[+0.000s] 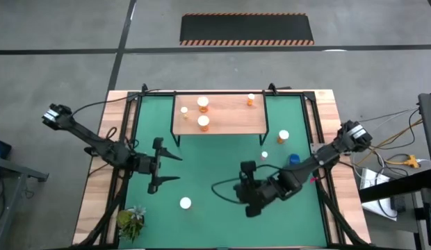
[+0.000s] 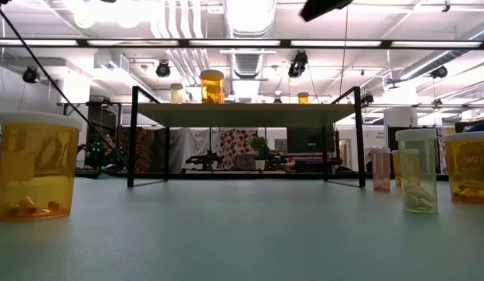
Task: Pick and place medicine bottles onto shelf by color
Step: Put the small green pill bottle on the shelf
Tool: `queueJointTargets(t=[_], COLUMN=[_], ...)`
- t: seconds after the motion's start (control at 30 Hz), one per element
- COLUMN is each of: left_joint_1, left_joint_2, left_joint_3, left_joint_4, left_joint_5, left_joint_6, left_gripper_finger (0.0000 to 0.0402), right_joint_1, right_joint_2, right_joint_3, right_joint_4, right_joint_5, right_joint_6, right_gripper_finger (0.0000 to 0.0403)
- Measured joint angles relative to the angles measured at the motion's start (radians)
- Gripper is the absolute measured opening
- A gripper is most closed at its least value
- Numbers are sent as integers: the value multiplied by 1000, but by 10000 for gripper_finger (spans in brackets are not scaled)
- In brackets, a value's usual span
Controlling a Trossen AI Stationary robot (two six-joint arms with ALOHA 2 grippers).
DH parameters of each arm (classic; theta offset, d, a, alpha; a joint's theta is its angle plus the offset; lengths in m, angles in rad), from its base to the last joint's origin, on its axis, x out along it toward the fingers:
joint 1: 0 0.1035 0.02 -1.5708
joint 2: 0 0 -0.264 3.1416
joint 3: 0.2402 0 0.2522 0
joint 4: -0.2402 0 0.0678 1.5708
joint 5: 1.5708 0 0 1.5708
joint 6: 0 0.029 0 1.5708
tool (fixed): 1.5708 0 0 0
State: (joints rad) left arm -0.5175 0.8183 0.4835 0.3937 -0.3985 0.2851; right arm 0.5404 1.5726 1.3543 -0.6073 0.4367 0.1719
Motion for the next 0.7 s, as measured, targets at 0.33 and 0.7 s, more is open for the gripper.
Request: queueJointTargets(t=[0.33, 0.7], left_joint_1=[0, 0], left_joint_2=[229, 244], left_joint_3=[0, 19], left_joint_4=[250, 306], left_joint_5=[1, 0], left_joint_6=[-70, -72], left_gripper_finger=[270, 270], right_joint_1=[64, 66], right_joint_2=[-54, -230], right_joint_3=[-111, -379], right_joint_4=[64, 258], right_joint_5=[-51, -130], right_joint_6=[-16, 69], right_gripper_finger=[9, 10])
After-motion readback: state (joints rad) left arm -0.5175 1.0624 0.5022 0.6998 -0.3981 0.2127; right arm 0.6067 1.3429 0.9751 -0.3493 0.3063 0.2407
